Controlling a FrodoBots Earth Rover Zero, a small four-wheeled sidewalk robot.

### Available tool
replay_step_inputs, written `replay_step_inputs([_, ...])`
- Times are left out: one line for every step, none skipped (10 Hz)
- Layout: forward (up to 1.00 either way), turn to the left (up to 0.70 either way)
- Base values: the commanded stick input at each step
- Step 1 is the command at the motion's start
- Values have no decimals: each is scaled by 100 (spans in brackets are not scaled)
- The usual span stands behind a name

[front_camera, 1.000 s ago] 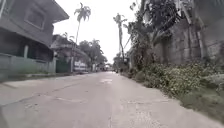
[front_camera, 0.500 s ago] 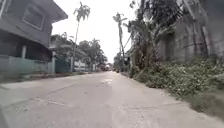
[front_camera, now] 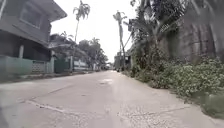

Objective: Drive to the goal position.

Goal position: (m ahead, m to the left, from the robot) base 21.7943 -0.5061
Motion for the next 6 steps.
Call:
replay_step_inputs([50, -49])
replay_step_inputs([50, -42])
replay_step_inputs([50, 1])
replay_step_inputs([50, 1])
replay_step_inputs([50, 1])
replay_step_inputs([50, 1])
